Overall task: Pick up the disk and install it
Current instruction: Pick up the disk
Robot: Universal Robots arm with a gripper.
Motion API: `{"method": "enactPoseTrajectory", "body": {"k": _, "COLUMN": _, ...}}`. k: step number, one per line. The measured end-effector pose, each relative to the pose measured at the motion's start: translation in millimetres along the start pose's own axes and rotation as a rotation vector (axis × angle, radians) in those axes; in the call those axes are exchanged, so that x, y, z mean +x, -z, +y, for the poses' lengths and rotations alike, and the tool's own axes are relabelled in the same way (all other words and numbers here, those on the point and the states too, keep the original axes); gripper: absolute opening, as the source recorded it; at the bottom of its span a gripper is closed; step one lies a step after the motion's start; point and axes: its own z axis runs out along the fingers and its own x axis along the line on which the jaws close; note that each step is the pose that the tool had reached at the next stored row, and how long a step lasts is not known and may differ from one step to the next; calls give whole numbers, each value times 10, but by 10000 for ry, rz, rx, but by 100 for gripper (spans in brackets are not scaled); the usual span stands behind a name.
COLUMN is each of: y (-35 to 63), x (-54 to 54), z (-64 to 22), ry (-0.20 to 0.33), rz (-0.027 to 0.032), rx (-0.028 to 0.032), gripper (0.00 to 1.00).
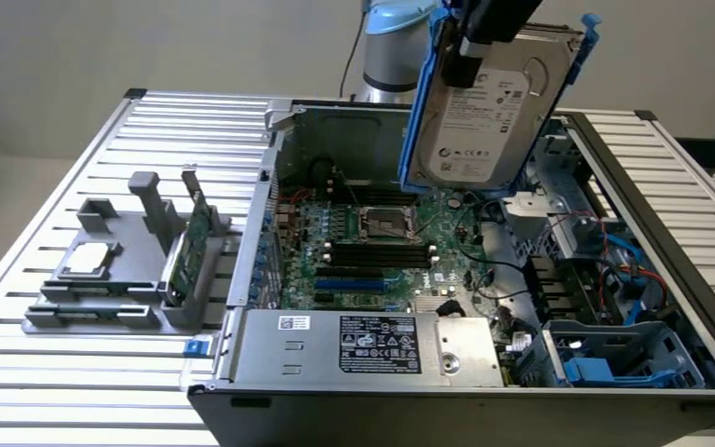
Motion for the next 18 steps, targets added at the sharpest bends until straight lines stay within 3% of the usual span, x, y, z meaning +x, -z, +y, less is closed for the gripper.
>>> {"method": "enactPoseTrajectory", "body": {"k": 13, "y": 24, "x": 410, "z": -261, "ry": -1, "rz": -4, "rx": -111, "gripper": 33}}
{"method": "enactPoseTrajectory", "body": {"k": 18, "y": 33, "x": 570, "z": -365, "ry": 0, "rz": -5, "rx": -120, "gripper": 33}}
